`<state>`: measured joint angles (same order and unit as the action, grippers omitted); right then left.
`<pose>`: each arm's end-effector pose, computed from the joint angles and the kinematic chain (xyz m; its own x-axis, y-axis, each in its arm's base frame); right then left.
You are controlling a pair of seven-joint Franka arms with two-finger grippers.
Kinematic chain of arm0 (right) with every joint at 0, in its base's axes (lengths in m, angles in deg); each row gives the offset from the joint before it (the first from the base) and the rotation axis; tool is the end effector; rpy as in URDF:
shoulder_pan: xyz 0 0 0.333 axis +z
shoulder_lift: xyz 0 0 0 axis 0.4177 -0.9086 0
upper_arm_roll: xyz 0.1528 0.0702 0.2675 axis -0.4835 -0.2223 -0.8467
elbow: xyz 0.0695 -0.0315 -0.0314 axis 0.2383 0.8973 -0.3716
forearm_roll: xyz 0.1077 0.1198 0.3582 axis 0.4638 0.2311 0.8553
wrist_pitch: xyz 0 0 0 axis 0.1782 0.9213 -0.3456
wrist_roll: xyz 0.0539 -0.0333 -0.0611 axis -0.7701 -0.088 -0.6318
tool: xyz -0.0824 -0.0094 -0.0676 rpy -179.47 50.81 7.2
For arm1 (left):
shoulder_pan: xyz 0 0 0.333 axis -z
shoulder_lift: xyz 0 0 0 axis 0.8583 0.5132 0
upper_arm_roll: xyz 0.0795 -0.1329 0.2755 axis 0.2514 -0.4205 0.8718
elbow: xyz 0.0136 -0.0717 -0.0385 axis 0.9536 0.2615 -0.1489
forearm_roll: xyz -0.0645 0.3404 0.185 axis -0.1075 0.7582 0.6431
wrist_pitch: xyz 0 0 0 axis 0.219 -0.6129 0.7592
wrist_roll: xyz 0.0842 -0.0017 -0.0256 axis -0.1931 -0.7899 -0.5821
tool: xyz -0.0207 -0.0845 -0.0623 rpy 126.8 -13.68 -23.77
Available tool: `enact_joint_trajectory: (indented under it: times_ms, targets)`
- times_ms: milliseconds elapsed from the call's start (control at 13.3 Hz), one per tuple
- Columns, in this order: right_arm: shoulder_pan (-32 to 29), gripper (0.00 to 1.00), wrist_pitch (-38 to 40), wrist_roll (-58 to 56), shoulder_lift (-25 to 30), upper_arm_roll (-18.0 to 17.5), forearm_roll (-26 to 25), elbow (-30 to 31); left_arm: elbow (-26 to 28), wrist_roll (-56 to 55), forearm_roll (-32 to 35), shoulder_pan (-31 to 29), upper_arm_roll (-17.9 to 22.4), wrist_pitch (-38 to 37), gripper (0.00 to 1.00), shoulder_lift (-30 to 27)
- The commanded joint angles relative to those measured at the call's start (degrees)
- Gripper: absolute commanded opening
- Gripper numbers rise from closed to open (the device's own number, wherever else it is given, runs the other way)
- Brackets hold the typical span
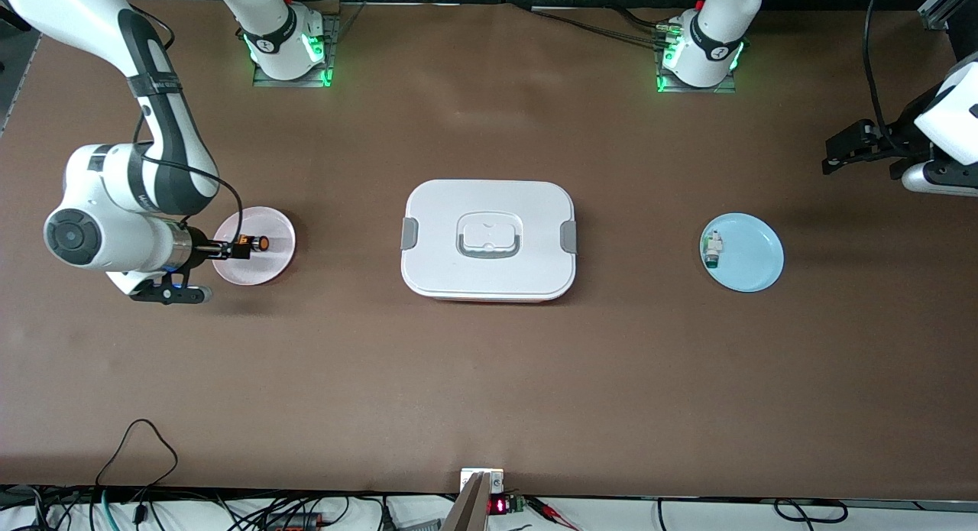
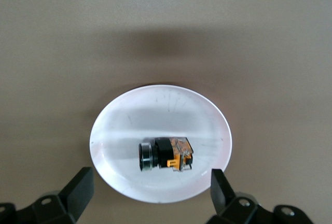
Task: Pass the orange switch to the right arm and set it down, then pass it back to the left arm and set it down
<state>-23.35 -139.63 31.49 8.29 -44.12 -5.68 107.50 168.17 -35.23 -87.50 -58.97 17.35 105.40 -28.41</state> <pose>0.6103 0.0109 0.2799 0.9707 -0.0472 -0.2357 -0.0382 -0.9984 0.0425 0.5542 -0.0072 0.6075 0.9963 -0.0561 -0.0658 -0.0546 -0.9982 0.0241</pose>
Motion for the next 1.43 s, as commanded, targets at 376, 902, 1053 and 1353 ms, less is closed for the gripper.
enact_joint_trajectory:
  times_ms: [376,902,1053,1353]
  targets:
    - [0.2,1.00,-13.5,0.1,3.5,-1.4,0.5,11.9,-1.9,0.8,0.0,-0.2,-0.1,-1.4,1.00,0.7]
    - [-2.1,1.00,-16.9,-4.5,5.8,-1.5,0.7,16.5,-1.9,0.8,0.0,-0.3,0.0,-1.4,1.00,0.7]
    - [-2.9,1.00,-22.3,-6.3,6.2,-1.5,0.6,19.7,-1.9,0.8,0.0,-0.3,-0.1,-1.4,1.00,0.7]
    - [-4.1,1.00,-25.3,-7.0,5.9,-2.9,1.0,21.6,-1.9,0.8,0.0,-0.3,0.0,-1.4,1.00,0.7]
